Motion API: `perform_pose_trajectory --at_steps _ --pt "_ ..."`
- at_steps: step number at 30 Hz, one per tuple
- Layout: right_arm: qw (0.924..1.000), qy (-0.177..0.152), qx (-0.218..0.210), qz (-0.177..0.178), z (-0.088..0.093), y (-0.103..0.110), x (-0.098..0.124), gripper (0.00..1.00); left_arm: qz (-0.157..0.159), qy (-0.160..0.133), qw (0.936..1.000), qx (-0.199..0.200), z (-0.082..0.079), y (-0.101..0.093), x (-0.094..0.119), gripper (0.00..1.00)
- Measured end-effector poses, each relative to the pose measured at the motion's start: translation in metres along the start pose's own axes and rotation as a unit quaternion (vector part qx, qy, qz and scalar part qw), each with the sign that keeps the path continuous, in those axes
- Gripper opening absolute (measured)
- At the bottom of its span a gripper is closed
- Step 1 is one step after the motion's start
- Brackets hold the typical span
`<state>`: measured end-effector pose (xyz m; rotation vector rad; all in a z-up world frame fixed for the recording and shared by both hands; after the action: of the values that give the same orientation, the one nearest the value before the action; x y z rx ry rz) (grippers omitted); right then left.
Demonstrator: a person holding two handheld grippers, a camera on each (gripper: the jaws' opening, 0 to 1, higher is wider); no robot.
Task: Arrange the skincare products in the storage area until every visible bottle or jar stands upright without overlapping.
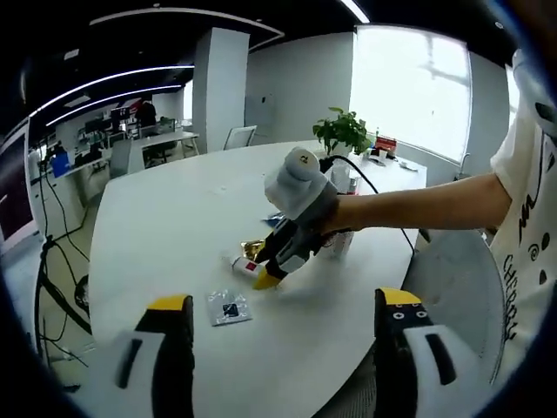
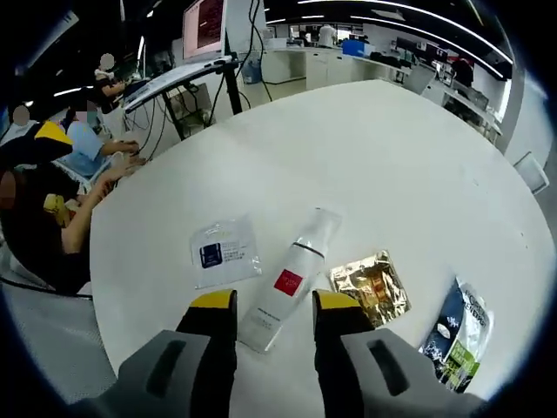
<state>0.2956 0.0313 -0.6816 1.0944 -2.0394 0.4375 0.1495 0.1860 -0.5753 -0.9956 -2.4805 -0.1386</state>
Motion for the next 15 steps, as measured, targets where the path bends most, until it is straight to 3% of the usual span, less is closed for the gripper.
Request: perform_pose_trajectory --at_steps 15 --pt "0.9994 0.033 0.01 -0.005 0.007 -0.002 -0.01 0.27 0.021 0.021 0.9994 0.018 0.012 0.0 -0.009 0.64"
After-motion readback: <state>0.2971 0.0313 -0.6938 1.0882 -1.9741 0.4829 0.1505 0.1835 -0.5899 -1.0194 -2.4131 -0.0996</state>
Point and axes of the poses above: the point that each gripper's makers call its tool centre point, and the gripper's own axes: x roughly backward along the fingers, y roughly to its left, z roughly out of its underside, the point moved 9 cm from there along x, roughly backward along the fingers, and after that the axes turned 2 degrees about -y, right-handed, at the moved point
